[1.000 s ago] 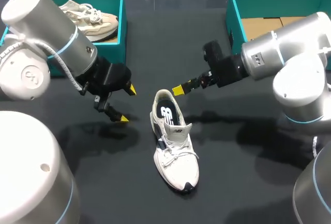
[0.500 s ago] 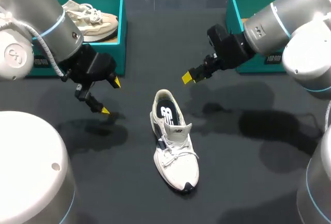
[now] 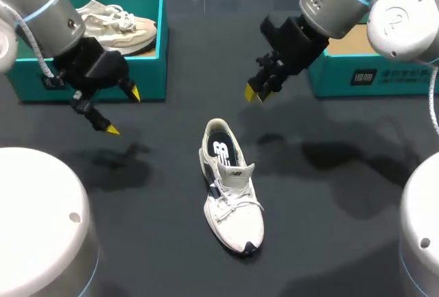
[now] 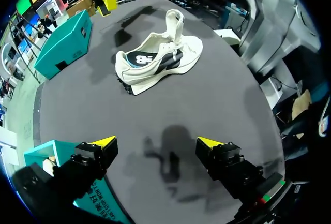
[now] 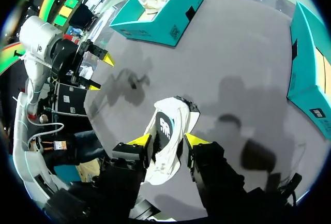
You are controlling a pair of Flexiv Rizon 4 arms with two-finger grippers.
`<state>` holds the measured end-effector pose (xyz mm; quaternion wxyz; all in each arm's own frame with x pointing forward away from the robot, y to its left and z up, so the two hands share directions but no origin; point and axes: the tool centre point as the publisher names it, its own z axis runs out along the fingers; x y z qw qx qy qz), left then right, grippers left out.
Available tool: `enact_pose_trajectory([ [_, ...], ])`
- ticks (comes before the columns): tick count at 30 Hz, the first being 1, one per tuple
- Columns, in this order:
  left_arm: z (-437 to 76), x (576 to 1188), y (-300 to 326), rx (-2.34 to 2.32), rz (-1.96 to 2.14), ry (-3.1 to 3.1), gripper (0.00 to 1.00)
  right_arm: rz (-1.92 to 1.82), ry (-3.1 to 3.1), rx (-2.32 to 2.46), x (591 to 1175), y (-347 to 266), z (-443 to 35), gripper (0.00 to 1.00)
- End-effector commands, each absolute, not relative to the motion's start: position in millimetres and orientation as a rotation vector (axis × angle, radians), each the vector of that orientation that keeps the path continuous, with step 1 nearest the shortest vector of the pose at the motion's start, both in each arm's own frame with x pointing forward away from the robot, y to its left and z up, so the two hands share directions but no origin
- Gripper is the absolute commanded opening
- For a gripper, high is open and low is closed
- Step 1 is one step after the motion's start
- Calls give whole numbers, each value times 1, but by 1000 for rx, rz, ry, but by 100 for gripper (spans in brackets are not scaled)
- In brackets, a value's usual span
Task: Take the shoe out of the shoebox, open the shoe tongue, remove and reinsert the insole, then place the shoe into the shoebox
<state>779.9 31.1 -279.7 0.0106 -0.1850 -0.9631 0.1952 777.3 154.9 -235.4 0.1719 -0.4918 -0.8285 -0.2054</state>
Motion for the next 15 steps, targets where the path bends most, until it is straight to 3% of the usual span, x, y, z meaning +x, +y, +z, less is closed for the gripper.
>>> enact_pose_trajectory([
  [1,-265,786,55,-628,620,-2987,100,-488,-2462,-1535,769,167,-228,9],
  [2,-262,789,61,-639,618,-2983,100,-492,-2463,-1546,767,171,-227,0],
  [9,-237,807,108,-819,577,-2953,100,-435,-2472,-1693,745,201,-215,0],
  [15,-237,807,108,-819,577,-2953,100,-335,-2470,-1840,731,216,-211,0],
])
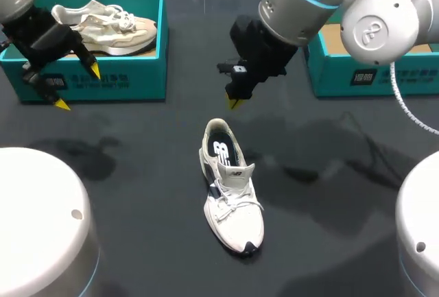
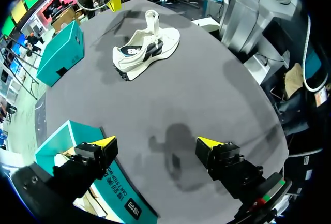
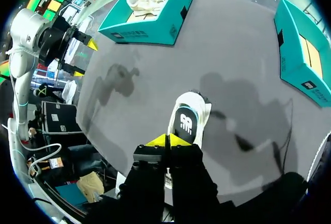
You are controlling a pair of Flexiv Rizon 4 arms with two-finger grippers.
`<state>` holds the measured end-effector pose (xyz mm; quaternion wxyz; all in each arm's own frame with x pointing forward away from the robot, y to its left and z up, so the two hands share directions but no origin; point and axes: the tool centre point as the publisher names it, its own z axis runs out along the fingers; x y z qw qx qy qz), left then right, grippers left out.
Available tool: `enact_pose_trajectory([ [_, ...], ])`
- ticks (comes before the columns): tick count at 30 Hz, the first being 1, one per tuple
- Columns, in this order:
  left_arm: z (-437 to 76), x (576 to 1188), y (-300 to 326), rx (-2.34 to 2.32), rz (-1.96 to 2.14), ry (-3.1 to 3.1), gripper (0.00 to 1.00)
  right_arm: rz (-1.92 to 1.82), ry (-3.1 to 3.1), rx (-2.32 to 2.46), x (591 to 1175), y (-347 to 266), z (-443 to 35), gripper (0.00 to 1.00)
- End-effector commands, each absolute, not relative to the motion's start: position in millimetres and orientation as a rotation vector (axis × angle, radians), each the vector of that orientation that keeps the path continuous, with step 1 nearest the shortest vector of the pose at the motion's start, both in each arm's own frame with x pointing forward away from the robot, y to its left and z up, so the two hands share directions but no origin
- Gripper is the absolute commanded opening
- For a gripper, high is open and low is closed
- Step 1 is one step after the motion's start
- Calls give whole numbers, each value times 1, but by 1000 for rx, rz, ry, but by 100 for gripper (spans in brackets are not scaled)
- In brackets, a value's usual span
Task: Take the shoe out of the shoebox, open the shoe tongue, remove and reinsert the insole, then place the shoe into the shoebox
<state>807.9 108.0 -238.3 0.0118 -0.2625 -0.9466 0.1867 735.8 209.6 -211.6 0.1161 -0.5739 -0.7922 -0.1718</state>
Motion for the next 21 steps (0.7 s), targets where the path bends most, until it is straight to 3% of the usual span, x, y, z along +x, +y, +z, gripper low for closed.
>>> enact_pose_trajectory([
  [1,-237,807,108,-819,577,-2953,100,-335,-2470,-1840,731,216,-211,0],
  [11,-237,807,108,-819,577,-2953,100,-335,-2470,-1840,731,216,-211,0],
  [21,-237,807,108,-819,577,-2953,100,-52,-2583,-2153,709,260,-234,0],
])
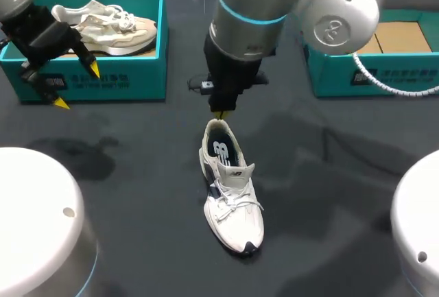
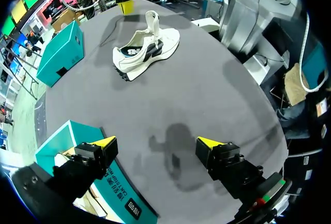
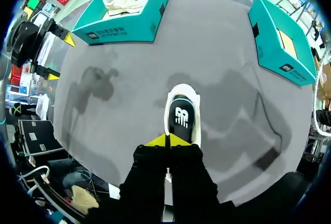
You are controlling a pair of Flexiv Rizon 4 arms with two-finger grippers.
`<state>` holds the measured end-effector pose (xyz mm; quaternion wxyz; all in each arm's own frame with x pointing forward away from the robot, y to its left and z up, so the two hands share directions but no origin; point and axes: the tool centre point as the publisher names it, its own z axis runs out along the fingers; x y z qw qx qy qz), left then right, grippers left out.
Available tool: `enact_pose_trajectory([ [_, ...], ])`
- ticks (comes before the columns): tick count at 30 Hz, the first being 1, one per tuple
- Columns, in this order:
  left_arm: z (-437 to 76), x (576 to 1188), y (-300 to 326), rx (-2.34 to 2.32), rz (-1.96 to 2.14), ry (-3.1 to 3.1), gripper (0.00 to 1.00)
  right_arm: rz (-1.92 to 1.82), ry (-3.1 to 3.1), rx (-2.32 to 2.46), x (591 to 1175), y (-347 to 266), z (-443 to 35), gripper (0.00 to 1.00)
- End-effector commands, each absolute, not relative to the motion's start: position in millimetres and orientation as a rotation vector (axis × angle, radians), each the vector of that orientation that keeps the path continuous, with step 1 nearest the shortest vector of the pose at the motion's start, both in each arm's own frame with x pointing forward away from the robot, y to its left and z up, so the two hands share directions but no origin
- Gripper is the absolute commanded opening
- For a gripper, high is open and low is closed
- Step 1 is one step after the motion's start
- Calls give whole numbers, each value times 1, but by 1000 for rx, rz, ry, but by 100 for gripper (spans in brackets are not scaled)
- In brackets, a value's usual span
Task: Take the shoe out of the shoebox, open the shoe tongue, remove and reinsert the insole, then place the shoe into the shoebox
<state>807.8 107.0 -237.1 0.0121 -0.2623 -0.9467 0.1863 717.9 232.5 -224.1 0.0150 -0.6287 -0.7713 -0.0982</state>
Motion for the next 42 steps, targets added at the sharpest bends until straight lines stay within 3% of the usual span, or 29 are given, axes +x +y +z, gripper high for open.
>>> enact_pose_trajectory([
  [1,-237,807,108,-819,577,-2953,100,51,-2619,-2197,707,264,-240,0],
  [15,-237,807,108,-819,577,-2953,100,139,-2628,-2226,707,265,-245,0],
  [42,-237,807,108,-819,577,-2953,100,-130,-2675,-2076,732,194,-324,0],
])
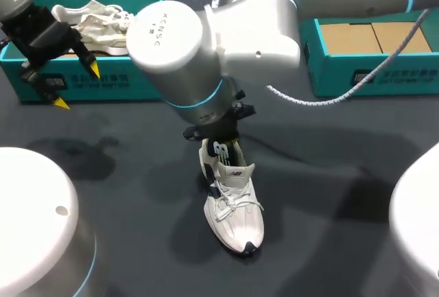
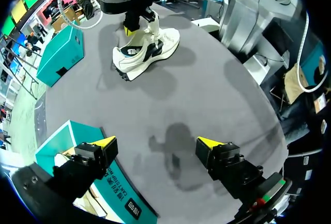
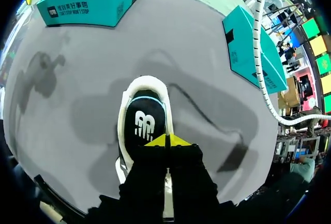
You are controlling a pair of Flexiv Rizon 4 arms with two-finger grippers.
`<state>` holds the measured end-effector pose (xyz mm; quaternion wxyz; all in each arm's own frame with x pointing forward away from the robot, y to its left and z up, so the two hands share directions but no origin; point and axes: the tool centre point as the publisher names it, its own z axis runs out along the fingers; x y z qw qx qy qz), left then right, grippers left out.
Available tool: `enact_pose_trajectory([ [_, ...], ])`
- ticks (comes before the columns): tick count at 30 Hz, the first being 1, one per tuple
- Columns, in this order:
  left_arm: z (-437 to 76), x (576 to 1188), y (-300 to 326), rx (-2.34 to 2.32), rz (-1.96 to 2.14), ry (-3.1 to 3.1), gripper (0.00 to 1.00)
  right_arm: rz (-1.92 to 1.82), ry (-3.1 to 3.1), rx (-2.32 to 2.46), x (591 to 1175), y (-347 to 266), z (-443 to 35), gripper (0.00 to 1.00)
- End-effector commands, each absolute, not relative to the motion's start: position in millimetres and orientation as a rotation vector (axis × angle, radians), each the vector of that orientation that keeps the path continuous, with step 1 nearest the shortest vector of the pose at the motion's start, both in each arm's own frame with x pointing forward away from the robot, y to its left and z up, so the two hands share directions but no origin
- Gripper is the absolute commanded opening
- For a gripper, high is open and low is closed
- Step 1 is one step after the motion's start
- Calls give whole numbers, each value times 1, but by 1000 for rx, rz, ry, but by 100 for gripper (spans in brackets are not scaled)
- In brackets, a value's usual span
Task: Take the shoe out of the shoebox, open the shoe tongue, remove and reinsert the insole, then place the shoe into the shoebox
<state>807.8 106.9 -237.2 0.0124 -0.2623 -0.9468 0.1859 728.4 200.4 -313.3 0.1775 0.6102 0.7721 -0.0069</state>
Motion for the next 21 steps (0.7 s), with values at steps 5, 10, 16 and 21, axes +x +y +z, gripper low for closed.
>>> enact_pose_trajectory([
  [5,-237,807,108,-819,577,-2953,100,139,2304,1768,737,203,-336,0],
  [10,-237,807,108,-819,577,-2953,100,124,2323,1765,744,205,-351,0],
  [16,-237,807,108,-819,577,-2953,100,123,2341,1761,751,206,-367,0],
  [21,-237,807,108,-819,577,-2953,100,111,2356,1765,753,207,-381,0],
])
